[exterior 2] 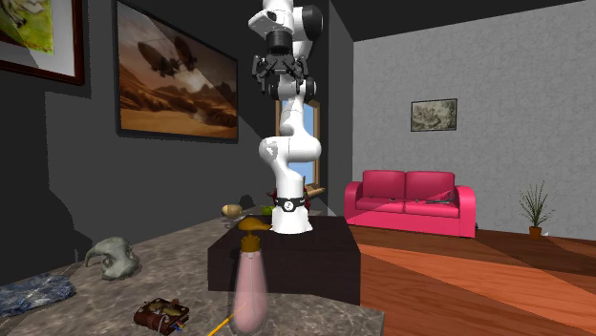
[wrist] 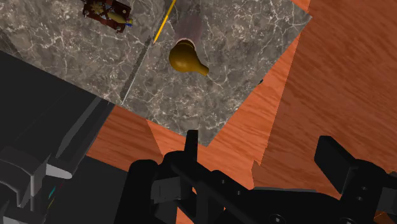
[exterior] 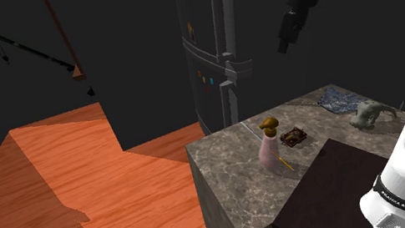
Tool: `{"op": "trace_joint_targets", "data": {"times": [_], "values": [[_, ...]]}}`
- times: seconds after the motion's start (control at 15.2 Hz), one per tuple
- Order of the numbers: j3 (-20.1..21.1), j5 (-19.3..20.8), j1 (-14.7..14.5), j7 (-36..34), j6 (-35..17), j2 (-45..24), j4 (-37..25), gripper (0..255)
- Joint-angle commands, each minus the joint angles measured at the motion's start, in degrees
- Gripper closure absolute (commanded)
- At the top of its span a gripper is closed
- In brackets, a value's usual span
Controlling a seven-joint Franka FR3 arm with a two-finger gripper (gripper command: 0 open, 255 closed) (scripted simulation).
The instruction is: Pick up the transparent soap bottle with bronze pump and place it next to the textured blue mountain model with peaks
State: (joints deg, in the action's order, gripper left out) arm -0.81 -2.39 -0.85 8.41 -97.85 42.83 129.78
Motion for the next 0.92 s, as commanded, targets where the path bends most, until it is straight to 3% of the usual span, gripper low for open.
{"op": "trace_joint_targets", "data": {"times": [0.0,0.86], "values": [[0.0,0.0,0.0,0.0,0.0,0.0,0.0,0],[-6.83,1.05,-0.38,11.48,-21.41,-9.36,16.1,0]]}}
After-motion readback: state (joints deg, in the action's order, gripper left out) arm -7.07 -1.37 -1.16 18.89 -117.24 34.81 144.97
